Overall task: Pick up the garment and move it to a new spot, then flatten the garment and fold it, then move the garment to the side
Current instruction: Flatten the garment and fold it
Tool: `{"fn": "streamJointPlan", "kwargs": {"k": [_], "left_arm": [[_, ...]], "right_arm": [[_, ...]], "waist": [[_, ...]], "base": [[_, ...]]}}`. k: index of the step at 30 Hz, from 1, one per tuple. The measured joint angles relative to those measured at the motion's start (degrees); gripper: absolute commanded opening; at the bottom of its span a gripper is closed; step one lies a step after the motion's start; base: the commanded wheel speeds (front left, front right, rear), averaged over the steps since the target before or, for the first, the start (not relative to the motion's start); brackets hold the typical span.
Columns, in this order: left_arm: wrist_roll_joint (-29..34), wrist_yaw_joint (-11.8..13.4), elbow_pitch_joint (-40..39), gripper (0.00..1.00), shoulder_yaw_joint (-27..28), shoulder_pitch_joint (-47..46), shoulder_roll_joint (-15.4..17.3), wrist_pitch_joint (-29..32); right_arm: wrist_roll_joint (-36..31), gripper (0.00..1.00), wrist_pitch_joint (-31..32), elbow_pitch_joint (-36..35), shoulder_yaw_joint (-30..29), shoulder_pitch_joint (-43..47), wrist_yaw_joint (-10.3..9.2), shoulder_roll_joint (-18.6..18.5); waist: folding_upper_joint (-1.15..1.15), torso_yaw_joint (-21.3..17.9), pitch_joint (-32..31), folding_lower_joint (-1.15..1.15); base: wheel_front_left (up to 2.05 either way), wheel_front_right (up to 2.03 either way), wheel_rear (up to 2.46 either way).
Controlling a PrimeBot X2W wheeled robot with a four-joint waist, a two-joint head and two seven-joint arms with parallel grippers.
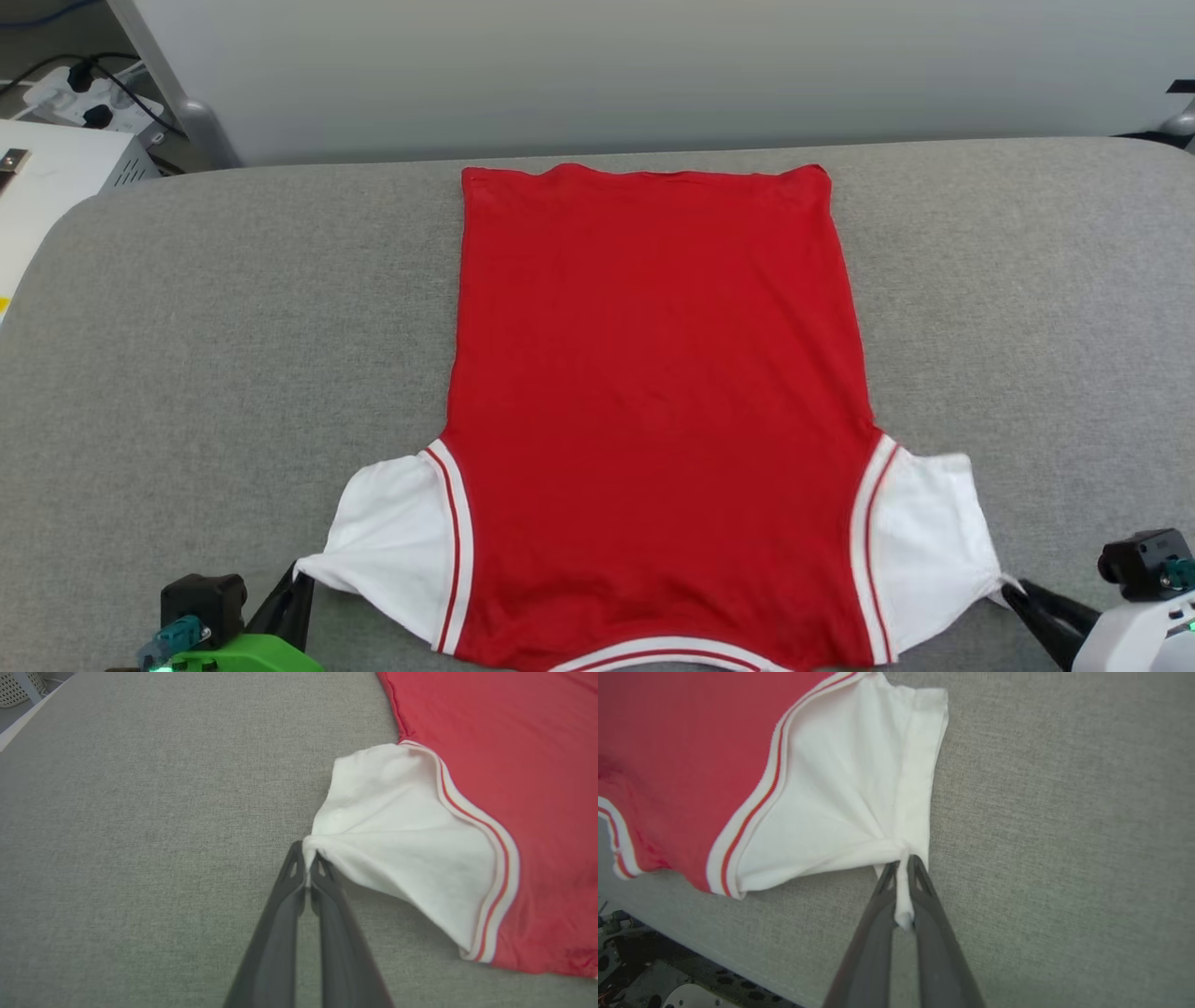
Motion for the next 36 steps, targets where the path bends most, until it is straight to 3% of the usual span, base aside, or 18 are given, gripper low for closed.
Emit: {"fn": "streamJointPlan", "kwargs": {"k": [9, 17, 23, 28, 32, 36], "left_arm": [[4.1, 1.3, -4.4, 0.00, 0.8, -2.6, -0.9, 0.0], [7.8, 3.7, -10.6, 0.00, 1.3, -5.8, -1.2, 0.0], [10.8, 3.9, -13.3, 0.00, 0.8, -9.4, -2.1, 0.0], [13.1, 4.2, -14.4, 0.00, 0.6, -12.7, -3.3, 0.0], [14.4, 3.6, -14.9, 0.00, 0.5, -15.2, -4.5, 0.0], [15.7, 2.8, -15.2, 0.00, 0.8, -17.0, -6.0, 0.0]], "right_arm": [[-5.3, 1.00, 3.0, -8.4, -13.3, -2.1, 0.00, -2.0], [-8.4, 1.00, 10.8, -15.5, -24.0, -16.8, 0.00, -3.1], [-6.8, 1.00, 26.4, -13.1, -21.0, -33.8, 0.00, -3.6], [-4.0, 1.00, 43.9, -4.7, -17.8, -47.8, 0.00, -2.2], [-5.5, 1.00, 52.8, 1.4, -16.5, -57.1, -0.01, 0.6], [-9.1, 1.00, 56.2, 6.7, -16.0, -62.9, -0.01, 3.4]], "waist": [[0.00, 1.1, 2.9, 0.00], [0.00, 3.1, 7.7, 0.00], [0.00, 5.5, 12.3, 0.00], [0.00, 7.6, 16.8, 0.01], [0.00, 9.2, 20.5, 0.01], [0.00, 10.8, 24.1, 0.01]], "base": [[0.00, 0.00, 0.00], [0.00, 0.00, 0.00], [0.00, 0.00, 0.00], [0.00, 0.00, 0.00], [0.00, 0.00, 0.00], [0.00, 0.00, 0.00]]}}
